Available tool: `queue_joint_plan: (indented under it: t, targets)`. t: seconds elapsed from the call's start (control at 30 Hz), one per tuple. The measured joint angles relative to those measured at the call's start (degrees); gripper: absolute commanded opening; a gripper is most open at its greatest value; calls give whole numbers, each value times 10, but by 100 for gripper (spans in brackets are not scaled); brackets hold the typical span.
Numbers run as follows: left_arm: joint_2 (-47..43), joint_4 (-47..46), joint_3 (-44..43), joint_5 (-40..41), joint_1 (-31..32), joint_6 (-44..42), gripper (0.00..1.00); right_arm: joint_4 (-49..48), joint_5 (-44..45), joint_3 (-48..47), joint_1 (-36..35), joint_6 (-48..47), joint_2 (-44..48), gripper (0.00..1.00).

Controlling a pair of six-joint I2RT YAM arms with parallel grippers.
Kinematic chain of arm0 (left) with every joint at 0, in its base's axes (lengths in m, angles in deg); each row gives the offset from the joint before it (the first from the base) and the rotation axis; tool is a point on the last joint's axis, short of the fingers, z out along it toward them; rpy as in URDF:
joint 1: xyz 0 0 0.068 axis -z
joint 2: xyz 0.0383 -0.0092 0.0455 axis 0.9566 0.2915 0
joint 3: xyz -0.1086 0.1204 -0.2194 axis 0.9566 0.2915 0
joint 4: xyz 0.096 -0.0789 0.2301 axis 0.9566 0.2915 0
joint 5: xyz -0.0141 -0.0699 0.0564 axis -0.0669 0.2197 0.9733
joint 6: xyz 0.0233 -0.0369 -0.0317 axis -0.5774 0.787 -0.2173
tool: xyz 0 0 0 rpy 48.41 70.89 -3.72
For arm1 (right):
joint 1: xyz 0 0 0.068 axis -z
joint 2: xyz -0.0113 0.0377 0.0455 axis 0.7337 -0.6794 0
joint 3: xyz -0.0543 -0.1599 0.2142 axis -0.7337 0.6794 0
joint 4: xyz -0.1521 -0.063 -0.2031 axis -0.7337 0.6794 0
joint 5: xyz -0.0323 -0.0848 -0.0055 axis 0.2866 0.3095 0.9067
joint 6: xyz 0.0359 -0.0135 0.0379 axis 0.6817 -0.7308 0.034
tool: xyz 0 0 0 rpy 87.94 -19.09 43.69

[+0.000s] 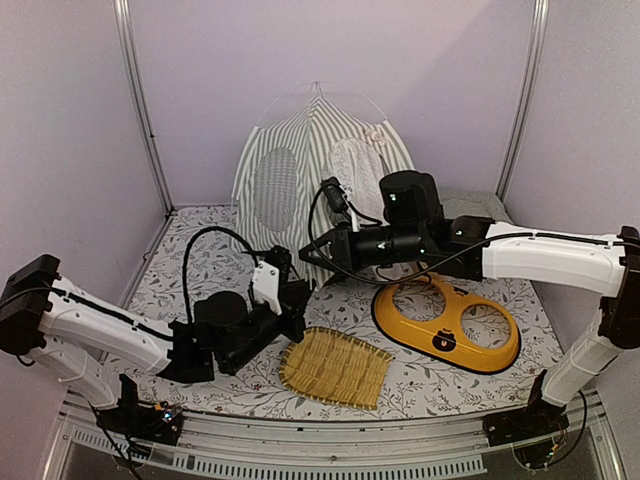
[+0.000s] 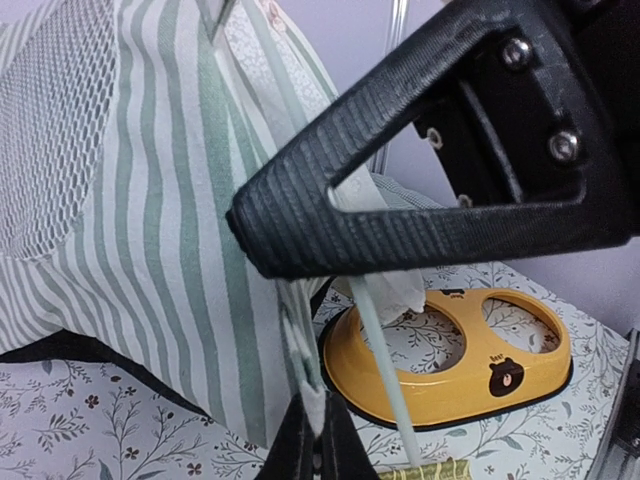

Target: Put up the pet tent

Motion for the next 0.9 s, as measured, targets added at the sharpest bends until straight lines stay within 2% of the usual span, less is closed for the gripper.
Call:
queue_joint_plan:
  t: [0.9]
  targets:
    - [13,10,-9,47,21,10,0,-17,-1,-31,15,-10,-31,0]
